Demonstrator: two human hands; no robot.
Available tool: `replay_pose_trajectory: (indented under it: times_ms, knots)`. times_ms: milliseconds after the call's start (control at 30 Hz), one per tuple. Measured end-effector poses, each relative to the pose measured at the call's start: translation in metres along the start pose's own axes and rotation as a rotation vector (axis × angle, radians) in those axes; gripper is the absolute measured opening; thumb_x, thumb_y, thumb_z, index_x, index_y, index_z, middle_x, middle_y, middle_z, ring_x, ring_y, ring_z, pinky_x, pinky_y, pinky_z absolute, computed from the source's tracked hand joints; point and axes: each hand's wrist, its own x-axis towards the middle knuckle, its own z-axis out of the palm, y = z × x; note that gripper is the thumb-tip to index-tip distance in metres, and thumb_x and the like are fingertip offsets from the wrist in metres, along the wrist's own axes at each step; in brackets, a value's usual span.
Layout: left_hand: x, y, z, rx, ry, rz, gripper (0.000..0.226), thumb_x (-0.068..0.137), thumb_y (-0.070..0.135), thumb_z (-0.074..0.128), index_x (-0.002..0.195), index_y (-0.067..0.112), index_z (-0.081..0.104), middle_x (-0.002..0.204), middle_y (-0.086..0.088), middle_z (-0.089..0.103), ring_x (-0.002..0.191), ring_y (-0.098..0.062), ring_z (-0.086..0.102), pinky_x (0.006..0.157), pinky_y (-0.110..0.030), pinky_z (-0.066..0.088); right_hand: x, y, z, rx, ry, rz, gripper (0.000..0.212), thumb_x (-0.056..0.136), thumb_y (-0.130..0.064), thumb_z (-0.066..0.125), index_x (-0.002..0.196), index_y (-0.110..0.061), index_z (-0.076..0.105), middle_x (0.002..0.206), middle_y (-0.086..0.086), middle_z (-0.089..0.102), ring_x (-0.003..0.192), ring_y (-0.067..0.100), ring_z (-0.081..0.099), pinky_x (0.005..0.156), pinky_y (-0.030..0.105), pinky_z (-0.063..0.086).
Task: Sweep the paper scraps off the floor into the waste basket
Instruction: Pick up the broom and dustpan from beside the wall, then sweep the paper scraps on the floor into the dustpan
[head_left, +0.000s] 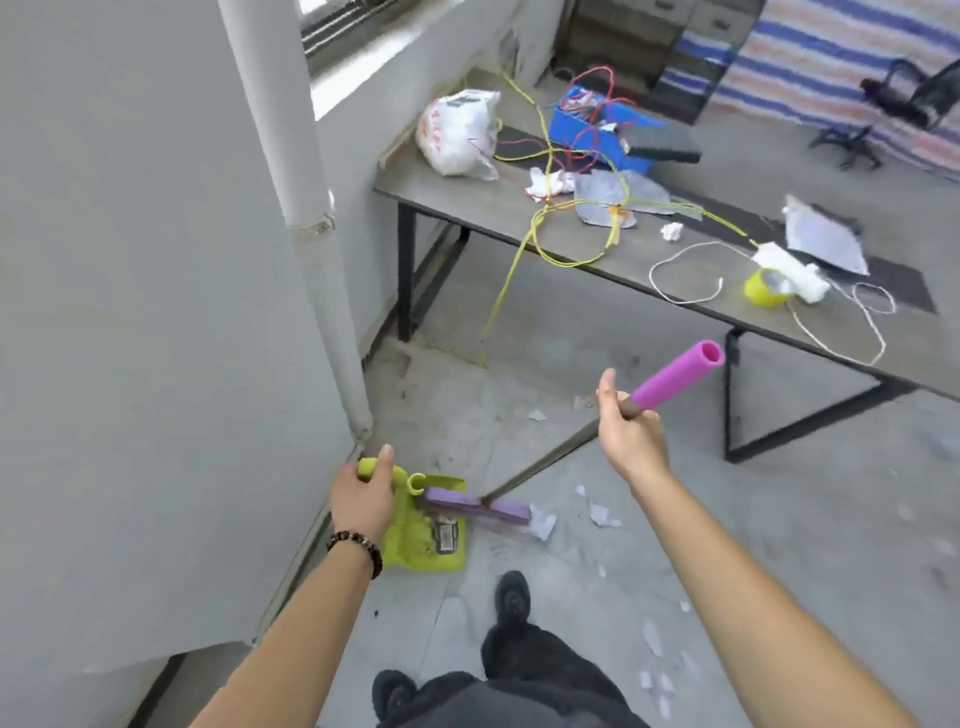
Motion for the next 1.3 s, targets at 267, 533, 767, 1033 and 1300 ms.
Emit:
replay_pose_trajectory:
  times_ms: [267,533,767,1033,1300]
  knots:
    - [-0.042,-0.004,0.071,0.185,-0.129,0.021,0.040,0.071,0.043,0.071,0.068,0.004,0.063,0.069,-0.010,0.062,0.069,-0.023,0.060,0.081,-0.042,0.055,-0.007,0.097,-0.054,0.474,-0.275,0.319,0.043,0.094,-0.046,0.057,0.124,-0.015,0.058,0.088,0.011,0.070,0.069,0.019,0.071,0.052,0.022,0.047]
    - [-0.051,-0.017,0.113,0.385,-0.099,0.014,0.035,0.073,0.037,0.072,0.079,0.003,0.067,0.065,-0.007,0.068,0.063,-0.021,0.069,0.077,-0.042,0.060,0.001,0.177,-0.072,1.276,-0.517,0.744,0.039,0.094,-0.015,0.034,0.125,-0.005,0.056,0.106,0.027,0.063,0.093,0.036,0.066,0.072,0.035,0.057]
    - [-0.057,-0.007,0.128,0.601,-0.026,0.023,0.060,0.065,0.033,0.073,0.112,0.005,0.050,0.066,-0.008,0.070,0.052,-0.021,0.068,0.070,-0.042,0.061,0.010,0.193,-0.047,1.145,-0.604,0.896,0.015,0.096,0.001,0.042,0.090,0.000,0.057,0.096,0.024,0.057,0.079,0.029,0.067,0.061,0.027,0.059]
    - [-0.054,0.015,0.118,1.383,-0.229,0.279,0.033,0.072,0.050,0.058,0.070,0.018,0.063,0.074,-0.003,0.064,0.077,-0.028,0.063,0.067,-0.029,0.053,-0.007,0.192,-0.025,1.114,-0.393,0.949,0.011,0.097,-0.002,0.047,0.087,-0.007,0.044,0.075,0.008,0.041,0.026,0.008,0.044,0.029,0.015,0.038]
    - [-0.036,0.023,0.106,1.617,-0.375,0.544,0.033,0.080,0.046,0.057,0.072,0.015,0.062,0.069,-0.001,0.061,0.071,-0.027,0.063,0.062,-0.023,0.047,-0.051,0.186,-0.066,1.212,-0.384,0.935,0.011,0.097,-0.008,0.052,0.102,0.001,0.053,0.077,0.013,0.048,0.034,0.006,0.042,0.032,0.013,0.043]
